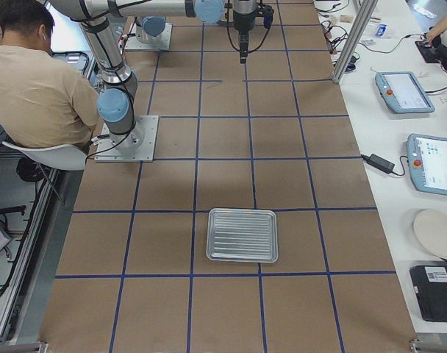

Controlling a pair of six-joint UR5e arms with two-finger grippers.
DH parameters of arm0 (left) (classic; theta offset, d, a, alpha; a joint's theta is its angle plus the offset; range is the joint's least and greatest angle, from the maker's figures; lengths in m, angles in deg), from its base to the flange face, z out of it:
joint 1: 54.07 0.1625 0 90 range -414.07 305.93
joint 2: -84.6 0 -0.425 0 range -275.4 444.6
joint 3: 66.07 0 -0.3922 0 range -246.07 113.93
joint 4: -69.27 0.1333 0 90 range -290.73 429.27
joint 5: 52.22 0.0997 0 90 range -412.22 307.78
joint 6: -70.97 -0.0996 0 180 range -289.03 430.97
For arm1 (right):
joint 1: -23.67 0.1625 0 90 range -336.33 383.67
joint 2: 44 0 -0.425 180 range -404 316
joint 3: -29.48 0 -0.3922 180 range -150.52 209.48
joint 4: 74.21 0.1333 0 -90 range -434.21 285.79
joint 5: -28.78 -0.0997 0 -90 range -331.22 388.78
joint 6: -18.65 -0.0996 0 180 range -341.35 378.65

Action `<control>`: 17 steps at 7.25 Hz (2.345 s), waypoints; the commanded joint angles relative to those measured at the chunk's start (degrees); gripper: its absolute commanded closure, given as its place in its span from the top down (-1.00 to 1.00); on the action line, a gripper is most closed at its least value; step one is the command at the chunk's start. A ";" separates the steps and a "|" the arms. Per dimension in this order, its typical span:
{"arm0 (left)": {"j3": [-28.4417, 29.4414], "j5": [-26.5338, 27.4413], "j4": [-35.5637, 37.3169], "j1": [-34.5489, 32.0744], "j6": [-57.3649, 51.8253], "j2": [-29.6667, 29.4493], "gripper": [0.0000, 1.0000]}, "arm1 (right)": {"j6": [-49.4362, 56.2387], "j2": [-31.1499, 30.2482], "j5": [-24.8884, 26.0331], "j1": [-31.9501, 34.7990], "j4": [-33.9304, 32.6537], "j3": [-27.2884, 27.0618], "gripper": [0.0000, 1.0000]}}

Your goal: Place bearing gear from tray to pile

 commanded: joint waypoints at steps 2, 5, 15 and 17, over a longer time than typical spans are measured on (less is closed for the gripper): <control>3.59 0.20 -2.68 -11.99 9.21 6.08 1.00 | 0.00 -0.09 0.00 -0.04 0.00 0.00 1.00; 3.52 -4.67 -4.52 -22.11 22.78 11.26 1.00 | -0.17 0.00 -0.09 -0.04 0.00 0.00 1.00; 1.40 -4.37 -10.41 -23.99 21.55 16.20 1.00 | 0.00 -0.09 0.00 -0.04 0.00 0.00 1.00; 1.22 -4.37 -10.32 -23.90 21.55 16.20 1.00 | 0.00 0.00 0.00 -0.04 0.00 0.00 1.00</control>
